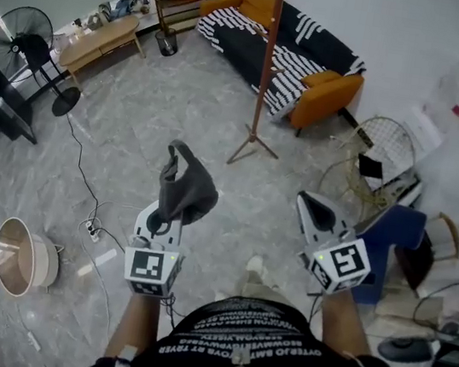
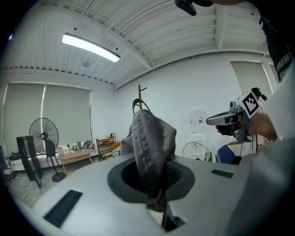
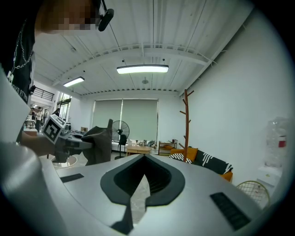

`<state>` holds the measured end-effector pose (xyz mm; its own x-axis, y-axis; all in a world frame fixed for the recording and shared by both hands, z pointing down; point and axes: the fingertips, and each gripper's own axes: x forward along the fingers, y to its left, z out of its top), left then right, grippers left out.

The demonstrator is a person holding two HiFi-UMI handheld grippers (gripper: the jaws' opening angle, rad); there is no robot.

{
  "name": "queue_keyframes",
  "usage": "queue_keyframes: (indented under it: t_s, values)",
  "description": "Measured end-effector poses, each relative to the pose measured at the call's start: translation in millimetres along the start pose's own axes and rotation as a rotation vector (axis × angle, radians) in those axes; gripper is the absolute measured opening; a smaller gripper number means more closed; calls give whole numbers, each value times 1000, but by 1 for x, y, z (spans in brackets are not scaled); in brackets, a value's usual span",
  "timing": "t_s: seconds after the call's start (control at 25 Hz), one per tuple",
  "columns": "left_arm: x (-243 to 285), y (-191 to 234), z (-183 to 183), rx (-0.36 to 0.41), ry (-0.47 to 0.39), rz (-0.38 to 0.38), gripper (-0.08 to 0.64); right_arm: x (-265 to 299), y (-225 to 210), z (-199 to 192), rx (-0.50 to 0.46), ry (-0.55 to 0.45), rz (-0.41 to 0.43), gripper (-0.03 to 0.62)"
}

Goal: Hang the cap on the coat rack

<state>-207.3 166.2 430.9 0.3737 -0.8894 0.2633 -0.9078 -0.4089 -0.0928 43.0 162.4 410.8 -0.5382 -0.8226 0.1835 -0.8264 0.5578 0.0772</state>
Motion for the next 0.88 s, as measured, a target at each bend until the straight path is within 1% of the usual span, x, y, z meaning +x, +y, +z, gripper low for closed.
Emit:
queue_keyframes:
  t_s: [0.16,0.28,0.48,0.72,0.88]
  values:
    - [17,8,-2,19,6,-14,21,17,-10,-2,2,-11,0,3]
    - [46,3,6,5,19,-26,21,31,-34,2,4,-11,5,5]
    - [64,0,13,-17,4,-22,21,40,-49,4,4,2,2,3]
    - [101,-4,39,2,-5,-12,21,59,-91,17,8,-38,10,4]
    - [121,-6,48,14,-14,0,21,69,-112,19,-1,-55,26,5]
